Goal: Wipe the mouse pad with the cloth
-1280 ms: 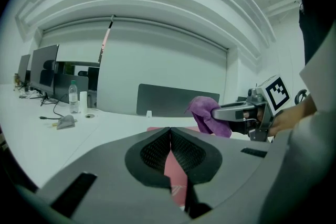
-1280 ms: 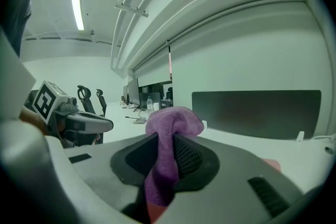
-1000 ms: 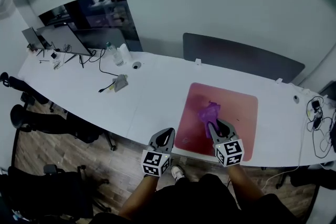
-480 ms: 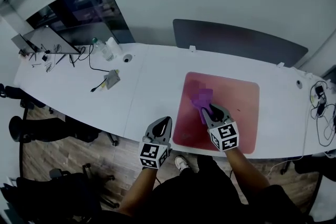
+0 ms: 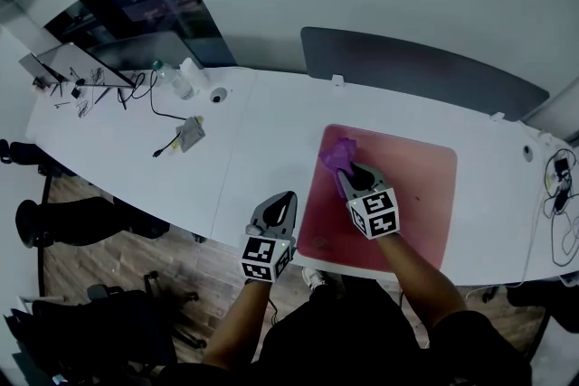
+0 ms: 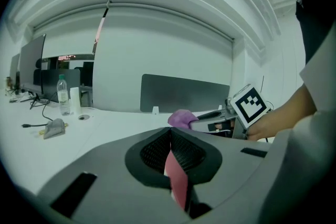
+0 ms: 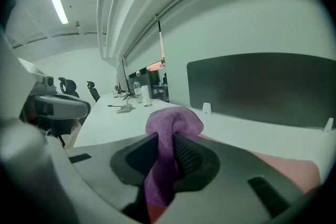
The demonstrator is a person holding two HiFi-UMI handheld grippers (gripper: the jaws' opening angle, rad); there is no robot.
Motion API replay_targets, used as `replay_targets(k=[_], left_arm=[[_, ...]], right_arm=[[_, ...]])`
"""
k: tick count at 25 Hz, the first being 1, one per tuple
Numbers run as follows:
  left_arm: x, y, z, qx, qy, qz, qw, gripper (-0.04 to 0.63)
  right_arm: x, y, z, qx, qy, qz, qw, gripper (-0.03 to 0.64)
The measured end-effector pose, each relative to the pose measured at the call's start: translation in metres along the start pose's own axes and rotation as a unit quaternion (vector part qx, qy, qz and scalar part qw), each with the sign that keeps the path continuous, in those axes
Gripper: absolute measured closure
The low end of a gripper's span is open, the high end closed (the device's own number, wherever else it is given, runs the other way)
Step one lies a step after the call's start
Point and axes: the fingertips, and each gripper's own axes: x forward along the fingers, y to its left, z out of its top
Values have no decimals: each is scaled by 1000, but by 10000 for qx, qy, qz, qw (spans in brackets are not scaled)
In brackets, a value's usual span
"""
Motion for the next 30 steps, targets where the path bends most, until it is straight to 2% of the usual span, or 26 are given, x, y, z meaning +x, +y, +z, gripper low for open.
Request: replay_targets(k=[6,12,17,22,30], left_arm=[[20,-1,-13,-279,153,-26,9995,574],[30,6,-18,-298,285,30,9991,574],[29,18,-22,-277,329,173,9989,574],[33,8,-34,-276,527,49,9982,574],[50,-14,-19,-125,361,-250,9990,574]], right_arm=[[48,-13,-13,-120,339,-119,9993,523],[91,-29,-16,90,721,-299,9969,523],[112,-40,-27,-142,1160,-526,9918,523],[111,-46,-33,-42,1272,-622,9899,525],[90,-82,-39,306,1283,-1007,9861,529]])
